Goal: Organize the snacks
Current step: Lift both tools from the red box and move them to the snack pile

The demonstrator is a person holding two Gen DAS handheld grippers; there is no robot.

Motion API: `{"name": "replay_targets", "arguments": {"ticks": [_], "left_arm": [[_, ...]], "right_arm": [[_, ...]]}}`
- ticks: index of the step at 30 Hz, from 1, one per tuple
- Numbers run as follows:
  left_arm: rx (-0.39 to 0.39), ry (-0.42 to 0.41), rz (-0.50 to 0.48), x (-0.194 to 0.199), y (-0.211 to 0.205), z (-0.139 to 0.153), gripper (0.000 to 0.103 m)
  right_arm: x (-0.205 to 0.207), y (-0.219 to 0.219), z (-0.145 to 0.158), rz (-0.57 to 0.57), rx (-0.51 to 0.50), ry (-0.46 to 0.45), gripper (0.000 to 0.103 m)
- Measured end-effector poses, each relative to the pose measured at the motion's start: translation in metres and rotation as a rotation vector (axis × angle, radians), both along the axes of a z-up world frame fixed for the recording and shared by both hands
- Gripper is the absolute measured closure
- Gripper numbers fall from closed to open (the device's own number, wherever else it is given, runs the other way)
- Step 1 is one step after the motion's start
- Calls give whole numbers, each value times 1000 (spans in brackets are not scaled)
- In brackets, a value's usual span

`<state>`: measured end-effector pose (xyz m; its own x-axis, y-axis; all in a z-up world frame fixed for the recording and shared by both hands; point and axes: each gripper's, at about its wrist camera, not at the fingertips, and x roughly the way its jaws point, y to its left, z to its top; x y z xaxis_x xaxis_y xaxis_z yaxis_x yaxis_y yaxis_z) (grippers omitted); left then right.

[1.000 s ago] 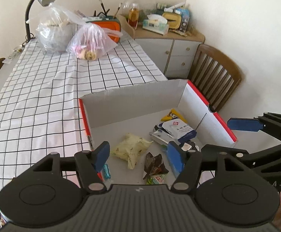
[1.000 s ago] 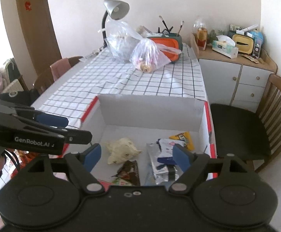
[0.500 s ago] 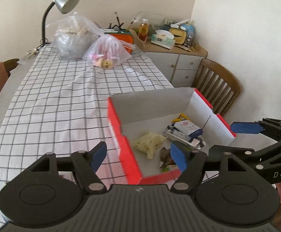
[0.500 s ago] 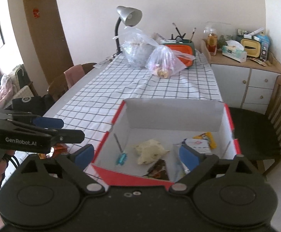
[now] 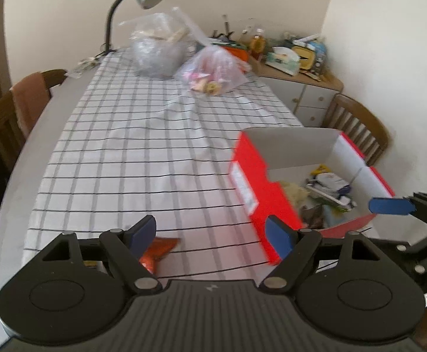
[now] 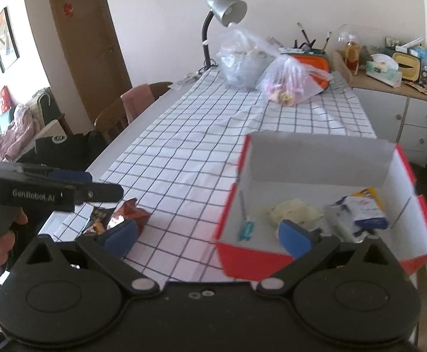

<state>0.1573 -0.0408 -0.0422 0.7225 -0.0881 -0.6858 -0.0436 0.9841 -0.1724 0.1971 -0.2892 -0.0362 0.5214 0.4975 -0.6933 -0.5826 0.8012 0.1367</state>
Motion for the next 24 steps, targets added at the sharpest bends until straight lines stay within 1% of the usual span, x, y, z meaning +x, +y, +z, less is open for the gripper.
{"name": "replay_targets", "arguments": {"ticks": [7, 14, 18, 24], "left_arm": [[17, 26, 58, -8, 55, -7, 21], [27, 79, 93, -12, 101, -26, 21], [24, 126, 110, -9, 123, -43, 21], [-12, 213, 103, 1, 147, -70, 21]], "right_arm": [[-8, 37, -9, 3, -6, 21, 0], [-13, 71, -23, 0, -25, 51, 0], [-12, 88, -34, -17, -36, 73, 0], [-8, 111, -49, -30, -55, 105, 0]]}}
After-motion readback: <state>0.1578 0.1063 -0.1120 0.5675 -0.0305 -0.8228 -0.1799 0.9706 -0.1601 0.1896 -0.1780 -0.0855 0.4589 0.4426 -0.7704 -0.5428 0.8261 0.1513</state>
